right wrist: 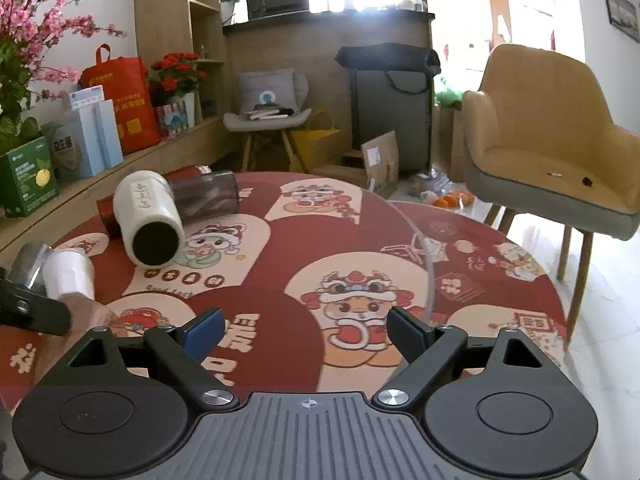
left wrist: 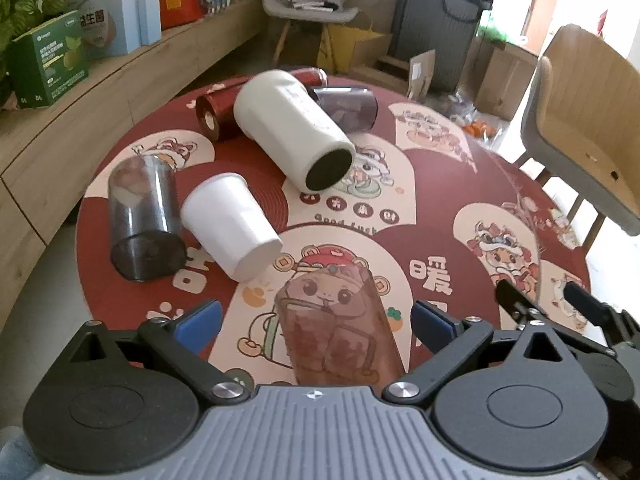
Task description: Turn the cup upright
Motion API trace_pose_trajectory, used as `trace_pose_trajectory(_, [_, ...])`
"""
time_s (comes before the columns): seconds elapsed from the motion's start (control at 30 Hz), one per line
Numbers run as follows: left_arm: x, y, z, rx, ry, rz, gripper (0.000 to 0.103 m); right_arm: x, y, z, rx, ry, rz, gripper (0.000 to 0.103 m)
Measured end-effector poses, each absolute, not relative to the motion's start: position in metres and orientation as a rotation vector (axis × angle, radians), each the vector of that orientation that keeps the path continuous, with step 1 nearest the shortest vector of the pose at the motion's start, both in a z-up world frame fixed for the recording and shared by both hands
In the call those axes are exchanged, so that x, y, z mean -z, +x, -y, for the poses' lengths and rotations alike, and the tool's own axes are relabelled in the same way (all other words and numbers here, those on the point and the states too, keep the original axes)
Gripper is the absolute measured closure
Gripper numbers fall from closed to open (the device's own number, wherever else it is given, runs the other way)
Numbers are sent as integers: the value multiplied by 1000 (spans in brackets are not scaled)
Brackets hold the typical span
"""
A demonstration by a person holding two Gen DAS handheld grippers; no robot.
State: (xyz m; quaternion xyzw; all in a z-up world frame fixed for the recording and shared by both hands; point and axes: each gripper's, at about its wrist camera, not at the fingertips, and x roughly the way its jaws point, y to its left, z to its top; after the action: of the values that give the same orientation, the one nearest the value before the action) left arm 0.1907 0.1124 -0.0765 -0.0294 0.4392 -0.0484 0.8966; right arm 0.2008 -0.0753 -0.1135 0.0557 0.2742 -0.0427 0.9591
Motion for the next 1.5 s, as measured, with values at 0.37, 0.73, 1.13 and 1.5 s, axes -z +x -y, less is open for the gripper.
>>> trace_pose_trajectory(0.37, [94, 212, -114, 74, -96, -1009, 10, 114, 201, 81, 75, 130, -567, 18])
trace_pose_trajectory(0.73, [101, 216, -108, 99, -101, -1023, 13, 118, 206, 82, 51, 129, -598, 19])
trace_pose_trajectory(1.13, [104, 215, -106, 124, -85, -1011, 25, 118, 206, 85, 46, 140, -612, 19])
trace_pose_trajectory(1.5, [98, 202, -112, 124, -32, -915, 25, 119, 207, 86, 47, 154, -617, 19])
